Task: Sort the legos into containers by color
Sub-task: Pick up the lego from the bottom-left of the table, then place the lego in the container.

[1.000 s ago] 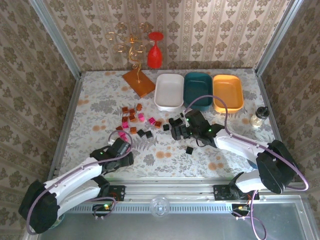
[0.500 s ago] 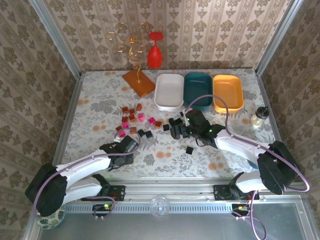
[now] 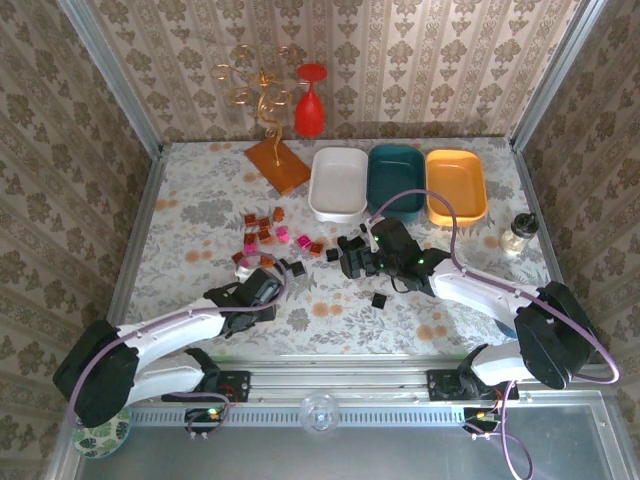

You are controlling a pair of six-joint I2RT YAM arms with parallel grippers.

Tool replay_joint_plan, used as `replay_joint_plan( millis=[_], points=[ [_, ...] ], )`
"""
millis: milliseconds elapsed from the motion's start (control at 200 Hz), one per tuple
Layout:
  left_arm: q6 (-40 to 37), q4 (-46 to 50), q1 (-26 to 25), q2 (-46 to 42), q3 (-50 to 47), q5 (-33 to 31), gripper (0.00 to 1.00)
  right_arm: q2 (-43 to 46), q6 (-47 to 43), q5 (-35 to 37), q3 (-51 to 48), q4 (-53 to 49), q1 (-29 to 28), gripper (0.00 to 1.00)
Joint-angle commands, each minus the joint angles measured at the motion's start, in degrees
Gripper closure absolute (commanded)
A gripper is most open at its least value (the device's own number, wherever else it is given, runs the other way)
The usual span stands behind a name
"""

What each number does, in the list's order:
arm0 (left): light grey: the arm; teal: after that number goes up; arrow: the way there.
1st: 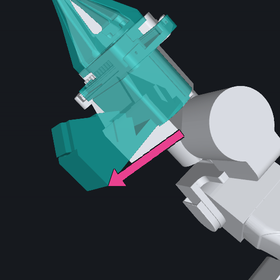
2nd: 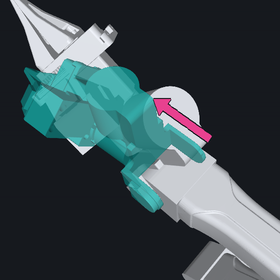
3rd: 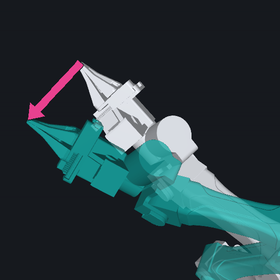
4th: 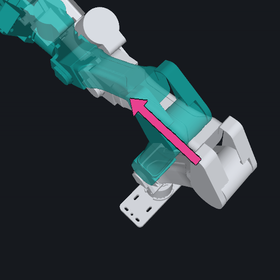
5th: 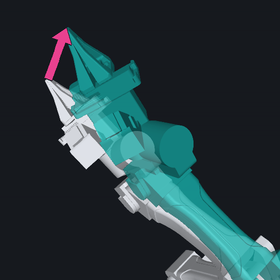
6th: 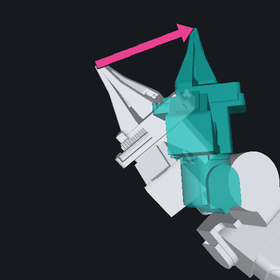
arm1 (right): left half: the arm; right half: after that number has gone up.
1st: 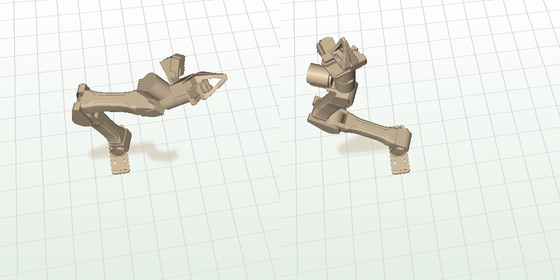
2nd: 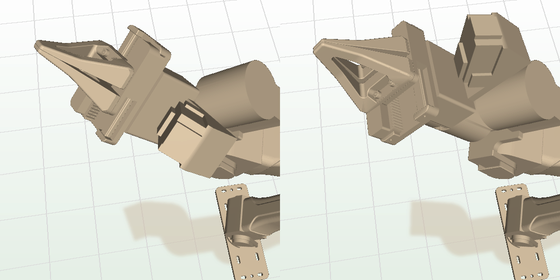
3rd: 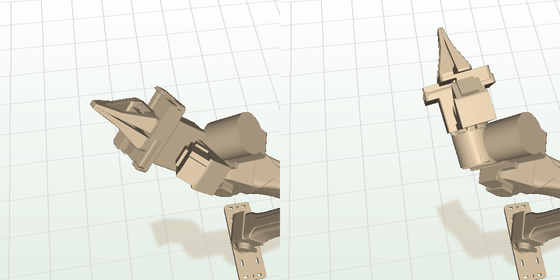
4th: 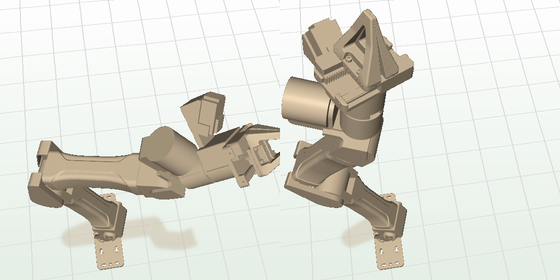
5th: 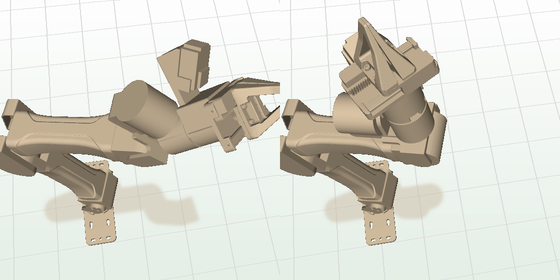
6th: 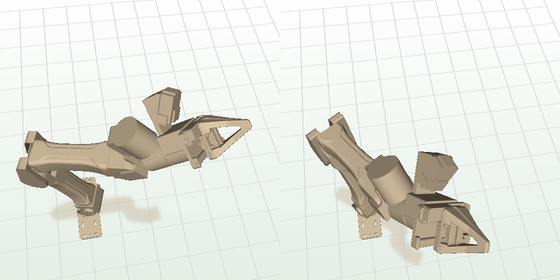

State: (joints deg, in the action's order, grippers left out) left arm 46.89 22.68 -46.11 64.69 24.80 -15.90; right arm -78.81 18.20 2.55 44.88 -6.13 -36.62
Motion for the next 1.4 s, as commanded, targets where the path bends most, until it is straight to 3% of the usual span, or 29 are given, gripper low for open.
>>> replay_joint_plan(
  millis=[0, 145, 475, 655, 940, 1065, 1200, 1395],
  points=[
    [-1.1, 1.7, -0.6, 1.0, 1.5, -0.6, 0.53, -0.5, 0.9, -0.3, -0.4, 1.3, 0.1, 0.01],
    [-1.7, 3.9, -0.8, 1.1, 1.2, 0.3, 0.52, -2.1, 0.9, -0.2, -0.4, 1.4, 0.1, 0.01],
    [-3.2, 4.6, -1.5, -3.7, 4.3, 1.0, 0.71, -1.8, 0.4, -0.6, -1.1, 2.7, 0.1, 0.01],
    [-7.6, -4.2, -2.0, -5.6, 10.7, 1.7, 0.71, 4.4, -2.3, -7.6, -6.9, 13.0, 0.1, 0.01],
    [-19.6, -13.5, 6.9, 17.6, 33.7, 11.4, 0.71, 7.7, -5.0, -4.8, -10.1, 25.9, 0.1, 0.01],
    [-22.7, -14.6, 9.4, 28.7, 45.2, 13.8, 0.71, 7.6, -6.5, 3.9, -9.0, 26.2, 0.1, 0.00],
    [-25.7, -13.3, 11.1, 42.1, 58.4, 14.3, 0.70, 6.1, -8.5, 13.3, -7.5, 25.9, 0.5, 0.00],
    [-29.2, -8.3, 13.1, 61.6, 80.9, 13.2, 0.68, 5.4, -7.9, 14.3, -12.0, 30.4, 0.5, 0.00]
  ],
)
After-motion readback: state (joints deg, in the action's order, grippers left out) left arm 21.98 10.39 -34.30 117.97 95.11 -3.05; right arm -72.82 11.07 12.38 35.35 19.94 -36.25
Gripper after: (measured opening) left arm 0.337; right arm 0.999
